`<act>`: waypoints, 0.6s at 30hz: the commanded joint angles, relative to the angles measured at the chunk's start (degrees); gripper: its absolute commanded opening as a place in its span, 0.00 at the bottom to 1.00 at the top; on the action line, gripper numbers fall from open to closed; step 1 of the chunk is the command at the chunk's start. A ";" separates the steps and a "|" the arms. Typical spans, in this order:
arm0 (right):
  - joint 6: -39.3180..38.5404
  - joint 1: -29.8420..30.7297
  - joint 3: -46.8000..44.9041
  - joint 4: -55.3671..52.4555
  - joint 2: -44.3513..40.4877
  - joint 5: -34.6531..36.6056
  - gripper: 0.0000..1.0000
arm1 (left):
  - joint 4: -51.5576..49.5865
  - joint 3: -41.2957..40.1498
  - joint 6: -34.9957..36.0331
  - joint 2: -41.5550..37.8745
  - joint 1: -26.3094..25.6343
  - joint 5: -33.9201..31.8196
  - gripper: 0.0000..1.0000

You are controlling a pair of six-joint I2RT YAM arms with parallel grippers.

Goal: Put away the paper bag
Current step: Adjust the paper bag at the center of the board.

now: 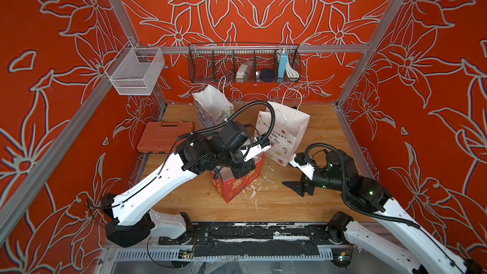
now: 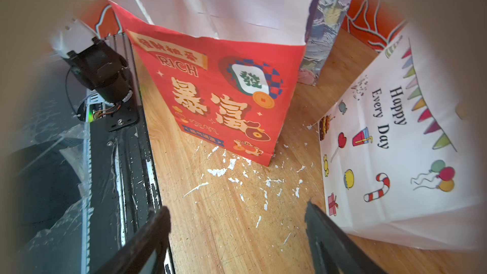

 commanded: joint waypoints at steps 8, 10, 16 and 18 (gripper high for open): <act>-6.30 0.46 -6.22 4.07 0.15 -2.83 0.85 | 4.29 -4.16 12.67 -5.03 4.87 18.61 0.00; -4.53 0.46 -7.79 6.78 0.52 -3.69 0.84 | 5.28 -4.70 12.58 -4.66 5.47 17.43 0.00; -0.84 0.46 -10.76 10.99 -0.68 -5.94 0.84 | 8.11 -7.93 9.95 -5.83 5.47 12.86 0.27; 0.18 0.54 -11.28 11.50 -0.90 -6.39 0.84 | 9.97 -9.19 7.79 -7.65 5.49 11.65 0.63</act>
